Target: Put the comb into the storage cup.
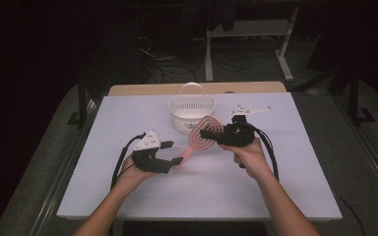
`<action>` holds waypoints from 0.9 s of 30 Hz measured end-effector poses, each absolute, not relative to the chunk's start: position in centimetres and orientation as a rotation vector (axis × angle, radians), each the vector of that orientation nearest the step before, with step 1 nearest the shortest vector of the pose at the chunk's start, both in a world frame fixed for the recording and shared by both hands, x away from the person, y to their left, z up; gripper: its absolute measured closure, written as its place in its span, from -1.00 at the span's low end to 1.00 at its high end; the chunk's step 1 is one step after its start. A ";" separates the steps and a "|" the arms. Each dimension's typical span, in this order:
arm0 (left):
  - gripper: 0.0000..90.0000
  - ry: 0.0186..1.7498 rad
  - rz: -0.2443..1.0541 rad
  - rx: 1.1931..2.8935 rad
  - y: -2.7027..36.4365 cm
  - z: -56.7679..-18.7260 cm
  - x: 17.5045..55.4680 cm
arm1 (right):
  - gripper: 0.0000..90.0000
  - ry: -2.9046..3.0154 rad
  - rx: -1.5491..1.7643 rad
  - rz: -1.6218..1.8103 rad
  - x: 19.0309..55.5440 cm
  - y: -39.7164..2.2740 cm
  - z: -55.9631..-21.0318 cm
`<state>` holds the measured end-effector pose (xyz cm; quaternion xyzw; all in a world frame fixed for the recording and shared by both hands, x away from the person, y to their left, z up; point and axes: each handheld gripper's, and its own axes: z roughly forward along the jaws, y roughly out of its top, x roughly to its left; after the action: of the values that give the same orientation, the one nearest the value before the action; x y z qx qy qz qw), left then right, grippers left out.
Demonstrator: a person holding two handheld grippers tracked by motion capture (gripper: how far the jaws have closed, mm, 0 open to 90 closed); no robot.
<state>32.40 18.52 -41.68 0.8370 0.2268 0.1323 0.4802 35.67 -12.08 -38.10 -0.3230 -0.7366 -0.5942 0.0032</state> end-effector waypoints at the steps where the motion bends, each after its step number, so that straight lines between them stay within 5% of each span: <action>1: -0.39 0.556 0.322 2.045 18.7 -41.7 32.4 | 0.39 -2.307 -1.018 -1.864 35.7 -12.1 -38.1; 15: -0.98 0.631 0.235 2.061 22.4 -43.0 32.4 | 0.39 -2.306 -1.031 -1.880 35.7 -12.6 -37.9; 27: -1.00 0.610 0.278 2.100 23.8 -44.3 30.9 | 0.39 -2.307 -1.037 -1.885 35.7 -12.7 -37.9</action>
<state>30.95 23.77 -44.34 0.8499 0.2469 0.1126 0.4517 35.68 -12.69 -37.90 -0.3288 -0.7313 -0.5975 -0.0064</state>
